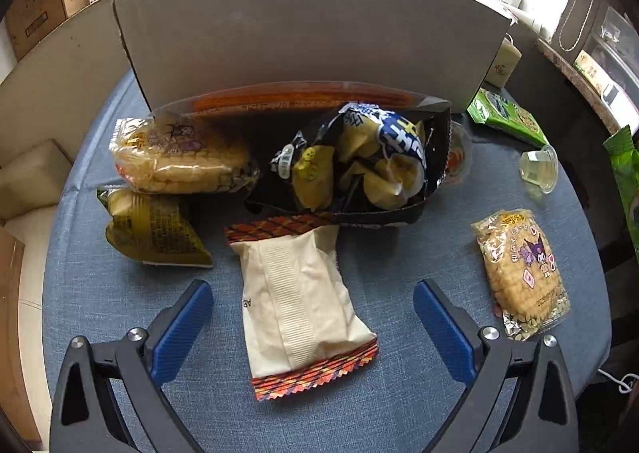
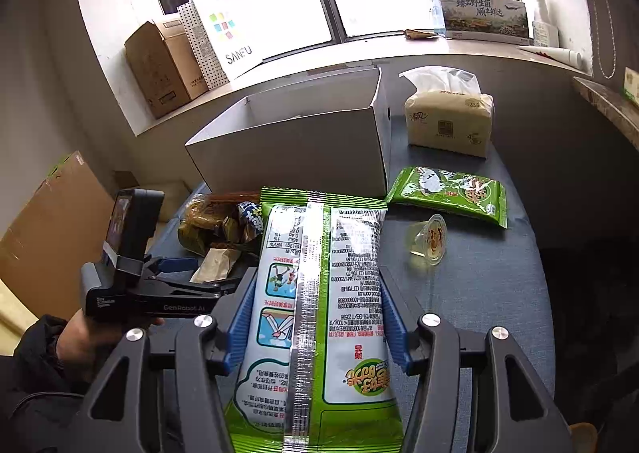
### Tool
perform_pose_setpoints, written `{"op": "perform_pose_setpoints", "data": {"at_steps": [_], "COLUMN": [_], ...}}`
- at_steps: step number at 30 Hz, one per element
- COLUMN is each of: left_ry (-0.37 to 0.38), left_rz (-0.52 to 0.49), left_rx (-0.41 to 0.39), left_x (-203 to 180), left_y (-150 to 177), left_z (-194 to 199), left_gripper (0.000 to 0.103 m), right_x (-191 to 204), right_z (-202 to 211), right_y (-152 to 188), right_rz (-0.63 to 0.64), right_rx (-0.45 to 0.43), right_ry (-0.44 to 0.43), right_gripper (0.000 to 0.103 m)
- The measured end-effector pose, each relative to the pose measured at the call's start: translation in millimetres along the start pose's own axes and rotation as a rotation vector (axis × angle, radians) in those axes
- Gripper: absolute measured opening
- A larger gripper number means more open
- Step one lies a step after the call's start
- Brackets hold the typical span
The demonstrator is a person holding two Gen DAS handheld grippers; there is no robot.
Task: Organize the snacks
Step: 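Grasp the green biscuit pack with the right gripper while the left grasps the cream pastry bag, then lift both packs over the white box and open both grippers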
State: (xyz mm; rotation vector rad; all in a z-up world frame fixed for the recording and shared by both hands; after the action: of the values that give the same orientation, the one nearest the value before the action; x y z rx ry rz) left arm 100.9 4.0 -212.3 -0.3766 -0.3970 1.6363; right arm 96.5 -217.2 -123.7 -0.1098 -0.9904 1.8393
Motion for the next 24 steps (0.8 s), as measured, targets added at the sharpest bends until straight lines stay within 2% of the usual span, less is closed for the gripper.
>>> {"op": "perform_pose_setpoints", "data": {"at_steps": [2, 4, 5, 6, 7, 11, 14, 18, 21, 24], "left_ry": [-0.053, -0.052, -0.054, -0.053, -0.038, 0.005, 0.027, 0.086, 0.173, 0.178], "left_rz": [-0.033, -0.043, -0.045, -0.044, -0.04, -0.034, -0.04, -0.056, -0.07, -0.082], "left_rx": [-0.015, -0.032, -0.039, -0.046, -0.051, -0.063, -0.107, -0.214, -0.318, -0.402], "left_x": [-3.9, -3.8, -2.6, -0.5, 1.8, 7.6, 8.4, 9.4, 11.3, 16.3], "left_y": [1.2, 0.8, 0.2, 0.1, -1.0, 3.3, 10.1, 10.8, -2.5, -22.1], "left_z": [0.4, 3.7, 5.7, 8.1, 10.4, 18.8, 36.9, 77.4, 110.6, 139.2], "left_gripper": [0.093, 0.083, 0.073, 0.058, 0.05, 0.049, 0.049, 0.049, 0.049, 0.049], "right_x": [-1.4, -1.3, -0.8, -0.1, 0.4, 1.5, 1.3, 4.1, 10.3, 19.6], "right_z": [-0.7, -1.5, -2.1, -3.0, -3.6, -3.8, -3.9, -4.1, -3.4, -3.6], "right_y": [1.1, 2.5, 3.6, 4.3, 4.4, 4.4, 4.0, 0.1, -9.2, -25.3], "right_rz": [-0.005, -0.005, -0.004, -0.003, -0.003, -0.004, -0.006, -0.001, 0.007, 0.018], "right_rx": [0.004, 0.007, 0.009, 0.013, 0.016, 0.015, 0.013, 0.005, -0.017, -0.042], "right_ry": [0.001, 0.0, 0.0, -0.003, -0.008, -0.013, -0.004, -0.003, -0.007, -0.024], "right_gripper": [0.061, 0.061, 0.061, 0.061, 0.061, 0.061, 0.061, 0.061, 0.061, 0.061]}}
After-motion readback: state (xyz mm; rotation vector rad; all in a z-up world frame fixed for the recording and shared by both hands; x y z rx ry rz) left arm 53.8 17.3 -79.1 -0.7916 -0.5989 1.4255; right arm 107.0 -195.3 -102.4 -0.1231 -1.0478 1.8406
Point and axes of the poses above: each gripper's, at about its wrist camera, not at the fingertips, and z roughly against the way its jaws point, x to its left, y to its underside, the point moved 2 cm from there along -z, roughly the way its jaws point, and after that the axes turned 7 degrees about -z, right-handed, at the moved point
